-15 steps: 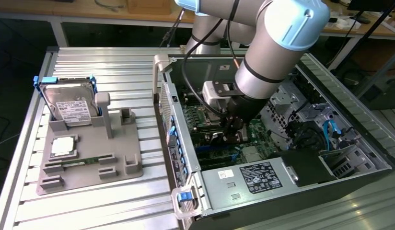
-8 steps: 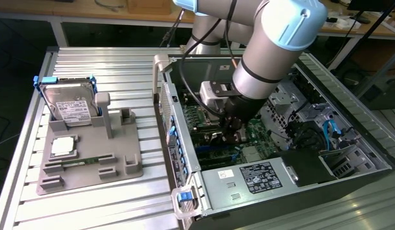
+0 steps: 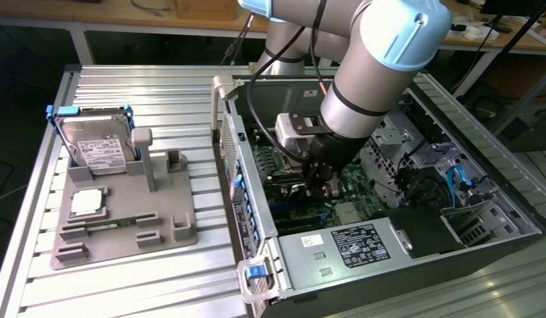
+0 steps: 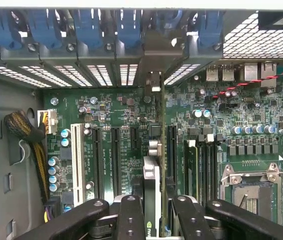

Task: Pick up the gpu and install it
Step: 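Insert the gpu into the slot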

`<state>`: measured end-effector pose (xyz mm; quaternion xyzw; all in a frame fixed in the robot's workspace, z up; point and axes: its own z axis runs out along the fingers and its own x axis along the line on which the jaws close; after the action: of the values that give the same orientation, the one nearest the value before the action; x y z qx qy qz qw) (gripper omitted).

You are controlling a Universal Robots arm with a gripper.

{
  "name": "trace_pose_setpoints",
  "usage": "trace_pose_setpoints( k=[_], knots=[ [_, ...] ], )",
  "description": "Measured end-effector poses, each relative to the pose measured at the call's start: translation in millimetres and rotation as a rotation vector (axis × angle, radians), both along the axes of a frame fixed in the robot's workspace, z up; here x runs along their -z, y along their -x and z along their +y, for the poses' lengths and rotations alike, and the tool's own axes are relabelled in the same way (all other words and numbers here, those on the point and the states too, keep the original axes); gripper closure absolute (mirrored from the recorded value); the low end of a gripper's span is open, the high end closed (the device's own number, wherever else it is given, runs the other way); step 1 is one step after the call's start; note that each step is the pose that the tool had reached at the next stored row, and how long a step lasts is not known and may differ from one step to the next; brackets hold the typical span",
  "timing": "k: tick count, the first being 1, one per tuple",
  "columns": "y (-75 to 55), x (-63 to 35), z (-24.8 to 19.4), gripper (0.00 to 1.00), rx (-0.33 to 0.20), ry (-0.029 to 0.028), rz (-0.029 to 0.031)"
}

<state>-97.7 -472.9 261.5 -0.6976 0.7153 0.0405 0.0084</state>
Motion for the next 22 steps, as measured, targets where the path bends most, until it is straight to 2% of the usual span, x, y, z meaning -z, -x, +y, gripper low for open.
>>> trace_pose_setpoints(
  k=[22],
  knots=[
    [0.0, -3.1, 0.0, 0.73, 0.012, 0.0001, 0.0]
  ],
)
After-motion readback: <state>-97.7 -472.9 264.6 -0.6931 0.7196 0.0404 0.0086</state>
